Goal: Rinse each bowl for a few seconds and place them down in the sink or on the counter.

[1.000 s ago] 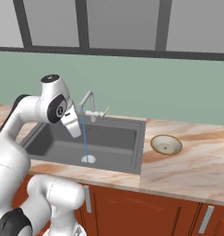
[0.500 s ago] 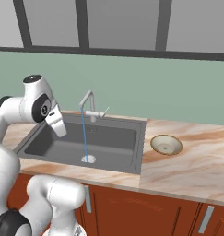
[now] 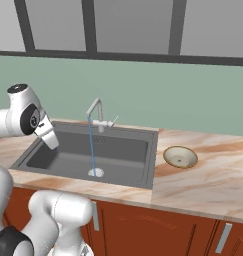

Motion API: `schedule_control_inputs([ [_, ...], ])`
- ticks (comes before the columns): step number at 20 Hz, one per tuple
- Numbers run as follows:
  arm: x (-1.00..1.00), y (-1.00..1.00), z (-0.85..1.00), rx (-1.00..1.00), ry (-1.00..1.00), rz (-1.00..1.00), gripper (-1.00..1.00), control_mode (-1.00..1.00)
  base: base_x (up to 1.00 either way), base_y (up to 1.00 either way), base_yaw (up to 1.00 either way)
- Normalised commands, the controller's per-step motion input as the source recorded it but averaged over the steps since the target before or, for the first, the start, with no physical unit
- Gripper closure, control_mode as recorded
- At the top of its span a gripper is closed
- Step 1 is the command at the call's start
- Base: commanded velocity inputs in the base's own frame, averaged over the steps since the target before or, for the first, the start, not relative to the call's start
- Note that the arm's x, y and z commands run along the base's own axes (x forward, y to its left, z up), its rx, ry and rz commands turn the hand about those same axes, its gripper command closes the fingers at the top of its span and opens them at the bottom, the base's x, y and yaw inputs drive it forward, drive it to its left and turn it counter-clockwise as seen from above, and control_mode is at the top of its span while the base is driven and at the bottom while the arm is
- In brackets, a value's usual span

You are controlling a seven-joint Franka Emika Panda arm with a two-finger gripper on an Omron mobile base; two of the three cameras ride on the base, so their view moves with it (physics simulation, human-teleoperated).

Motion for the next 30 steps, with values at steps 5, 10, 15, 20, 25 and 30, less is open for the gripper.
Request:
schedule_control_inputs([
  [5, 0.03, 0.43, 0.00, -0.02, 0.03, 0.10, -1.00, -1.00, 0.00, 0.00, 0.00],
  [10, 0.00, 0.46, 0.00, -0.04, 0.03, 0.08, -1.00, -1.00, 0.00, 0.00, 0.00],
  [15, 0.01, 0.49, 0.00, -0.02, 0.04, 0.06, -1.00, -1.00, 0.00, 0.00, 0.00],
  [20, 0.00, 0.48, 0.00, -0.03, 0.03, 0.03, -1.00, -1.00, 0.00, 0.00, 0.00],
  [25, 0.00, 0.46, 0.00, -0.02, 0.01, 0.03, -1.00, -1.00, 0.00, 0.00, 0.00],
  [30, -0.06, 0.47, -0.02, -0.03, 0.00, 0.02, -1.00, -1.00, 0.00, 0.00, 0.00],
])
